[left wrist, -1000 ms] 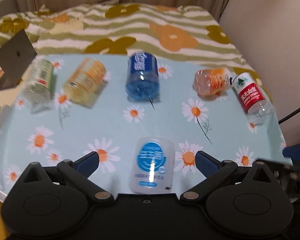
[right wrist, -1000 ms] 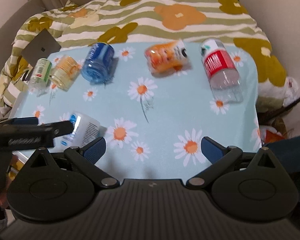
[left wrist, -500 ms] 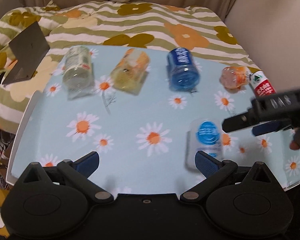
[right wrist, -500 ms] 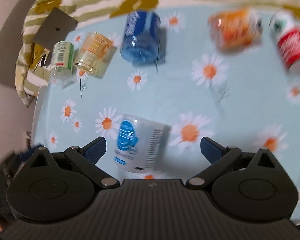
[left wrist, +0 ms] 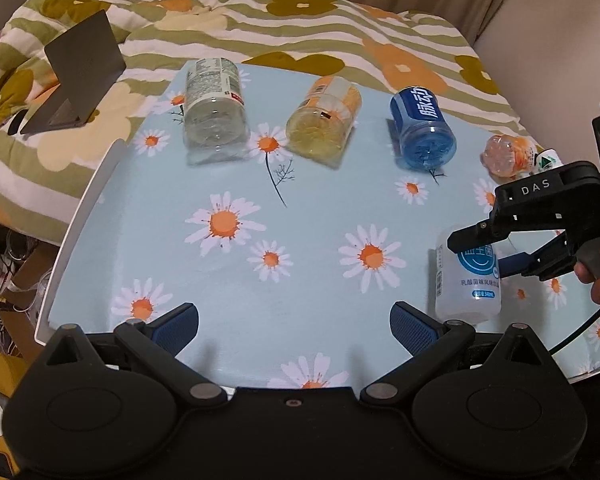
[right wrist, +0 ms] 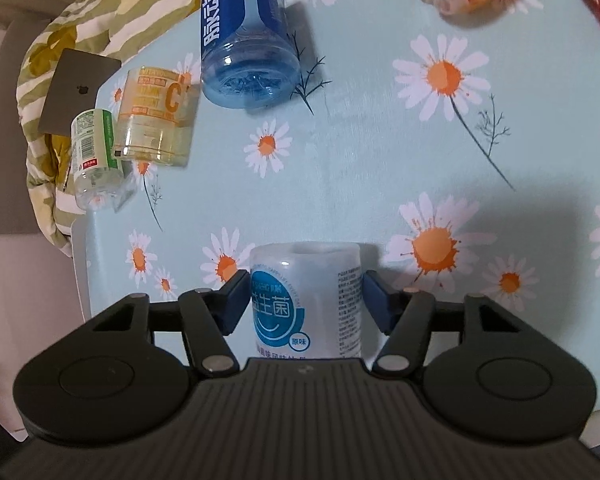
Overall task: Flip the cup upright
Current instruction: 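Rotate the white bottle upright with the right tool and lower it onto the table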
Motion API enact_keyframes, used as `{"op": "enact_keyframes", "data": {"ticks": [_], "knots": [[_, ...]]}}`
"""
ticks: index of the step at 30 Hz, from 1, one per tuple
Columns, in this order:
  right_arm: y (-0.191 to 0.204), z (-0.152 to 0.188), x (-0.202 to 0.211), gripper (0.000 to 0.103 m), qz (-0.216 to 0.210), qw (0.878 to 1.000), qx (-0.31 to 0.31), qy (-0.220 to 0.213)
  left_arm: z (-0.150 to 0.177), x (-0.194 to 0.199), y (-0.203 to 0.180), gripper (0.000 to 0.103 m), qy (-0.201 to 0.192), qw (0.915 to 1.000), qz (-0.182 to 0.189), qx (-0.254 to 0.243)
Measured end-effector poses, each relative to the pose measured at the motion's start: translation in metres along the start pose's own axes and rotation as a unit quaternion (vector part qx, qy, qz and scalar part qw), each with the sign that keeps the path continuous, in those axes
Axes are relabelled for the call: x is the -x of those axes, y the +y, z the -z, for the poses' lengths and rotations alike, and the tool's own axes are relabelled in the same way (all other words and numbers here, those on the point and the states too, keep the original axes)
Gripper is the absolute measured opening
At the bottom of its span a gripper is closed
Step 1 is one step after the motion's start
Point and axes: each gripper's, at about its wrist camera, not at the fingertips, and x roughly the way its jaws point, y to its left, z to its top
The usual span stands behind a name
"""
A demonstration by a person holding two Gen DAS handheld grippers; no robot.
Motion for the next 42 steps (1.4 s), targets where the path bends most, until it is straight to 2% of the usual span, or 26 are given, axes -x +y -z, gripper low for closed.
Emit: {"op": "enact_keyframes", "data": {"ticks": [11, 13, 16, 18, 20, 23, 25, 32, 35, 38, 42], "knots": [[0.002, 0.007, 0.015, 0.072, -0.013, 1.0, 0.003, -0.027, -0.004, 0.003, -0.001, 0.103, -0.001, 0.9999, 0.009, -0.005], [0.005, 0.011, 0.029, 0.072, -0.021, 0.999, 0.012, -0.046, -0.007, 0.006, -0.003, 0.103, -0.005, 0.9999, 0.01, -0.008], [0.013, 0.025, 0.056, 0.072, -0.029, 0.994, 0.038, -0.102, -0.011, 0.012, -0.008, 0.103, -0.014, 0.9997, 0.012, -0.016], [0.018, 0.041, 0.072, 0.072, -0.029, 0.984, 0.066, -0.164, -0.014, 0.015, -0.011, 0.103, -0.023, 0.9994, 0.013, -0.024], [0.02, 0.061, 0.08, 0.073, -0.022, 0.965, 0.096, -0.243, -0.015, 0.016, -0.014, 0.103, -0.03, 0.999, 0.013, -0.03], [0.02, 0.094, 0.068, 0.073, 0.011, 0.928, 0.147, -0.343, -0.017, 0.012, -0.017, 0.103, -0.036, 0.9985, 0.018, -0.036], [0.02, 0.111, 0.052, 0.073, 0.039, 0.906, 0.169, -0.385, -0.018, 0.01, -0.019, 0.103, -0.044, 0.998, 0.019, -0.041], [0.001, 0.139, 0.005, 0.074, 0.051, 0.868, 0.189, -0.457, -0.004, 0.008, -0.023, 0.103, -0.078, 0.9948, -0.002, -0.066], [-0.005, 0.141, -0.007, 0.074, 0.046, 0.859, 0.195, -0.471, 0.001, 0.005, -0.022, 0.103, -0.084, 0.9938, -0.012, -0.072], [-0.008, 0.145, -0.008, 0.075, 0.044, 0.857, 0.197, -0.474, 0.002, 0.001, -0.023, 0.103, -0.081, 0.9938, -0.012, -0.076], [-0.003, 0.151, -0.006, 0.075, 0.064, 0.862, 0.215, -0.454, 0.002, -0.002, -0.027, 0.103, -0.078, 0.9931, -0.01, -0.087]]}}
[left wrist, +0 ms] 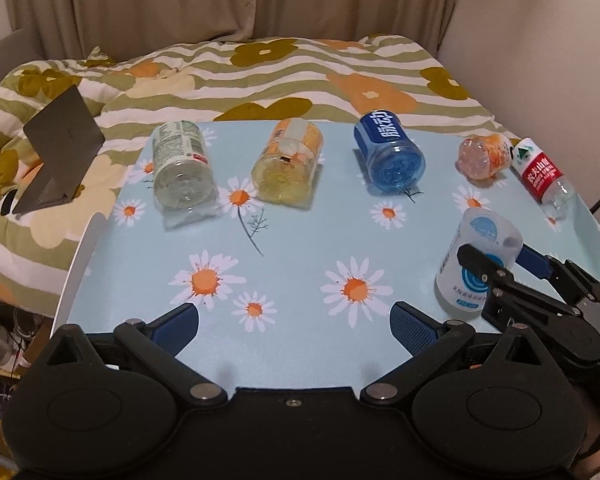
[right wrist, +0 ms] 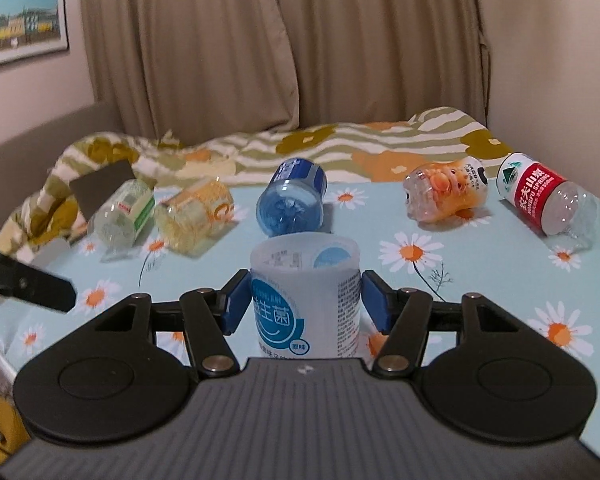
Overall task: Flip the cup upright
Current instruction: 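Rotate the white bottle upright with the right tool and lower it onto the table, then open the right tool and release the upright white bottle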
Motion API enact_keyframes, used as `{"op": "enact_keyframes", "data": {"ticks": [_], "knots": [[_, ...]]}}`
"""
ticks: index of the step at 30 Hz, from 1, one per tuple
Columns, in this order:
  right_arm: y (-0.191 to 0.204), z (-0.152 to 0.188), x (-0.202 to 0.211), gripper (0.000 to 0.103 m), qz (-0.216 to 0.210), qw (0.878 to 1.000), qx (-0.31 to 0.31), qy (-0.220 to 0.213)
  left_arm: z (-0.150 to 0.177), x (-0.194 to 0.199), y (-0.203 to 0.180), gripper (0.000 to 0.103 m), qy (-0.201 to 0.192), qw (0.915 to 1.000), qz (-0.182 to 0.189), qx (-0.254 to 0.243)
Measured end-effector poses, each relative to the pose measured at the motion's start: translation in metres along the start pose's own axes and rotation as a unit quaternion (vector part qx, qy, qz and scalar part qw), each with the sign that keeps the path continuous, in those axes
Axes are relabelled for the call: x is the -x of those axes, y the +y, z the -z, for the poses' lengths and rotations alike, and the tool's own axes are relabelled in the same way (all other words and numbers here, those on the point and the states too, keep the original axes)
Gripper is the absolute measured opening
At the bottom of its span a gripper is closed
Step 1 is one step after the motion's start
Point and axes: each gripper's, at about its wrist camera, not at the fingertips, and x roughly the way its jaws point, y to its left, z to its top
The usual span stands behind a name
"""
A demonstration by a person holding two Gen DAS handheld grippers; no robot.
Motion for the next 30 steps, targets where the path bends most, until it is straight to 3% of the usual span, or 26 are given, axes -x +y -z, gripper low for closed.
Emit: {"op": "enact_keyframes", "data": {"ticks": [10, 20, 25, 30], "knots": [[0.005, -0.007, 0.002, 0.075, 0.001, 0.998, 0.038, 0.054, -0.004, -0.003, -0.006, 0.103, 0.008, 0.9999, 0.005, -0.008], [0.006, -0.017, -0.001, 0.077, 0.001, 0.995, 0.037, 0.092, -0.005, -0.006, -0.007, 0.103, 0.014, 0.9996, -0.005, -0.024], [0.004, -0.02, -0.004, 0.098, 0.006, 0.994, 0.025, 0.106, -0.007, -0.004, -0.009, 0.103, 0.01, 0.9994, -0.006, -0.031], [0.004, -0.023, -0.006, 0.103, 0.014, 0.992, 0.026, 0.127, -0.01, -0.002, -0.011, 0.103, 0.007, 0.9996, -0.004, -0.028]]}}
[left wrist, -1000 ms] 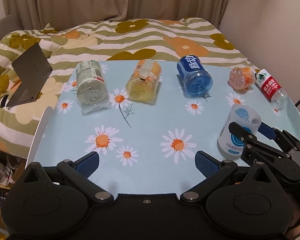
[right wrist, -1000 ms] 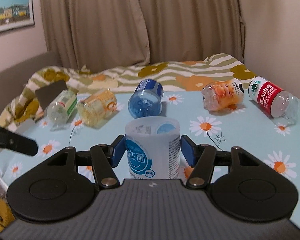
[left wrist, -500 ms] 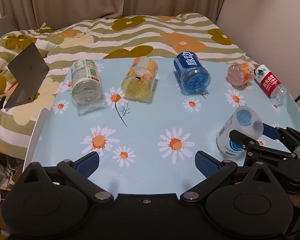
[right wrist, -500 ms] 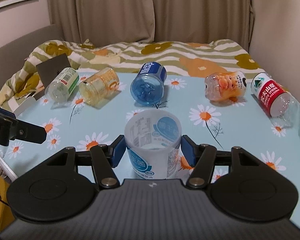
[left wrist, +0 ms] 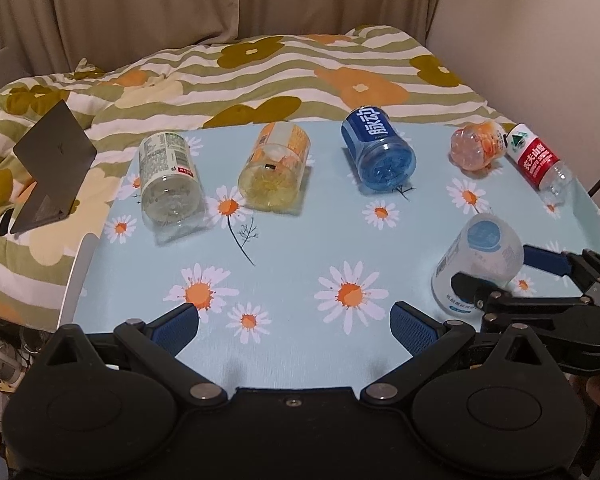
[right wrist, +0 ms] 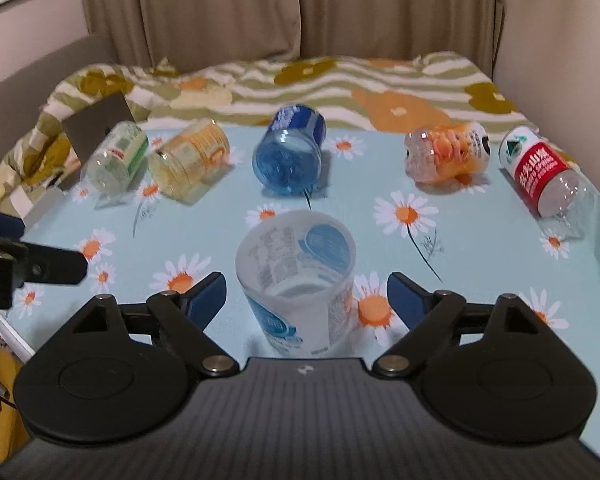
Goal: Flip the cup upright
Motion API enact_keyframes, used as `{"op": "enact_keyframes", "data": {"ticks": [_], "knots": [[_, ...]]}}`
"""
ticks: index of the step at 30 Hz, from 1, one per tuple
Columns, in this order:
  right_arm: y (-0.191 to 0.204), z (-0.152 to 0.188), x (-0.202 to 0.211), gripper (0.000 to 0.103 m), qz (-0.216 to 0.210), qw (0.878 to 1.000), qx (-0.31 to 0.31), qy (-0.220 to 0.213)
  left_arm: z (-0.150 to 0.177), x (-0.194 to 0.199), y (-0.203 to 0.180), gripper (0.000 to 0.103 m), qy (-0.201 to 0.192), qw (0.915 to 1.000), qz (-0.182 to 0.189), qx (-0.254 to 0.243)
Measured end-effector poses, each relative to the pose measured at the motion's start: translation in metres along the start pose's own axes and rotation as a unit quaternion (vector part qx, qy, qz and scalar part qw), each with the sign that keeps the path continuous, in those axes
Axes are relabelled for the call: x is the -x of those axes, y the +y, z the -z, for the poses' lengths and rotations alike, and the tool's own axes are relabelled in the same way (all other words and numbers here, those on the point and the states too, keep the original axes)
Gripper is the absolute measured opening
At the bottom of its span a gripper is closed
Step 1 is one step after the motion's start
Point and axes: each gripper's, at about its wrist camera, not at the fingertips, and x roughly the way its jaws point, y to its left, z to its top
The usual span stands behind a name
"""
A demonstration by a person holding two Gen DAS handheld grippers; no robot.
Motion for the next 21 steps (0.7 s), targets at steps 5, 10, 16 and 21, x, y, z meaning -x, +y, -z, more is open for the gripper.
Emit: {"op": "enact_keyframes", "data": {"ticks": [5, 10, 16, 21], "knots": [[-0.007, -0.011, 0.022, 0.103, 0.002, 1.0, -0.006, 0.009, -0.006, 0.018, -0.007, 0.103, -0.013, 0.9999, 0.003, -0.003], [-0.023, -0.034, 0.059, 0.103, 0.015, 0.999, -0.019, 0.023, -0.013, 0.041, -0.015, 0.103, -0.031, 0.9995, 0.005, 0.0], [-0.038, -0.051, 0.096, 0.103, 0.043, 0.998, -0.014, 0.048, -0.015, 0.063, -0.026, 0.103, -0.054, 0.9985, -0.002, 0.007], [-0.049, -0.052, 0.109, 0.103, 0.063, 0.995, -0.022, 0.072, -0.01, 0.074, -0.036, 0.103, -0.069, 0.9976, -0.003, -0.002]]}}
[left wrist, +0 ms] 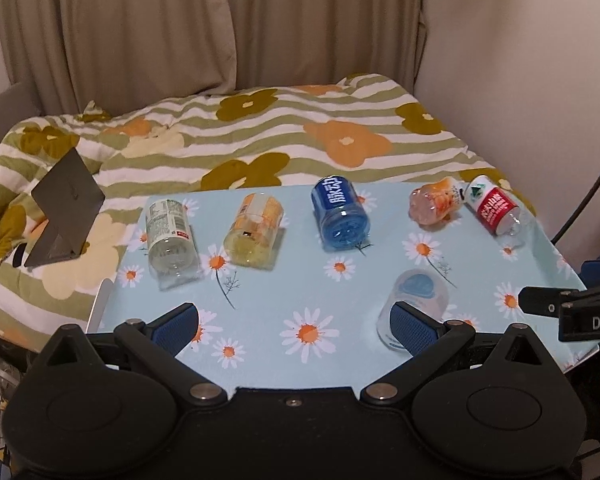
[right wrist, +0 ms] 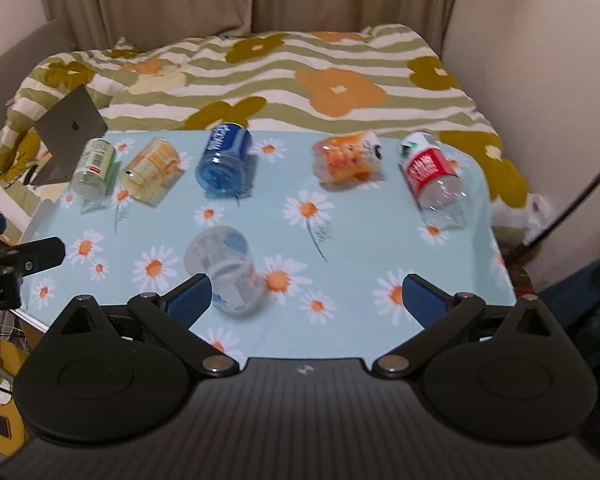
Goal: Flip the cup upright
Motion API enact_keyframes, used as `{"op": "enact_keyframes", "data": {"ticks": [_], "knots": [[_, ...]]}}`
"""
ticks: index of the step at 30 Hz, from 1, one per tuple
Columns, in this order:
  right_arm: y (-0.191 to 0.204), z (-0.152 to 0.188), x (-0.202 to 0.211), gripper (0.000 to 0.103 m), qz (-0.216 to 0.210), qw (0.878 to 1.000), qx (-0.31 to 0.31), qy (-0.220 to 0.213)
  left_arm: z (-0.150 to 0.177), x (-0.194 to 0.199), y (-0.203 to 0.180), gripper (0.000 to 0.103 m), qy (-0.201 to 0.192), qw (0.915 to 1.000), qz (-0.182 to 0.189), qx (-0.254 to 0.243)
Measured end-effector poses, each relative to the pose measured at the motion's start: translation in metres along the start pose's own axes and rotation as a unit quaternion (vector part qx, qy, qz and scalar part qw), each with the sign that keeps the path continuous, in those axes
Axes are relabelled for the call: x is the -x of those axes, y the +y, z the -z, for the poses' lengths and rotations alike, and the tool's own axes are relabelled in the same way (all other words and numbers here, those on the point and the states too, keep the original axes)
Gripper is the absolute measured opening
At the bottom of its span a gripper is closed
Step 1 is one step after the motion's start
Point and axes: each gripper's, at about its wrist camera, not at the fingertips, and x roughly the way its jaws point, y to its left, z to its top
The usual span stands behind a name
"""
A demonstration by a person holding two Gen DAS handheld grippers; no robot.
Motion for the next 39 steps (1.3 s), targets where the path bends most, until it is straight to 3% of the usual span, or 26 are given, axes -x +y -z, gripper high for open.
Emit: {"op": "enact_keyframes", "data": {"ticks": [7, 39], "knots": [[-0.011, 0.012, -0.001, 0.103, 0.005, 1.0, -0.014, 0.017, 0.008, 0.005, -0.012, 0.103, -0.001, 1.0, -0.003, -0.002], [-0.021, 0.016, 0.006, 0.103, 0.007, 1.0, -0.018, 0.013, 0.011, 0.014, -0.023, 0.103, -0.011, 0.9998, -0.014, -0.011]]}}
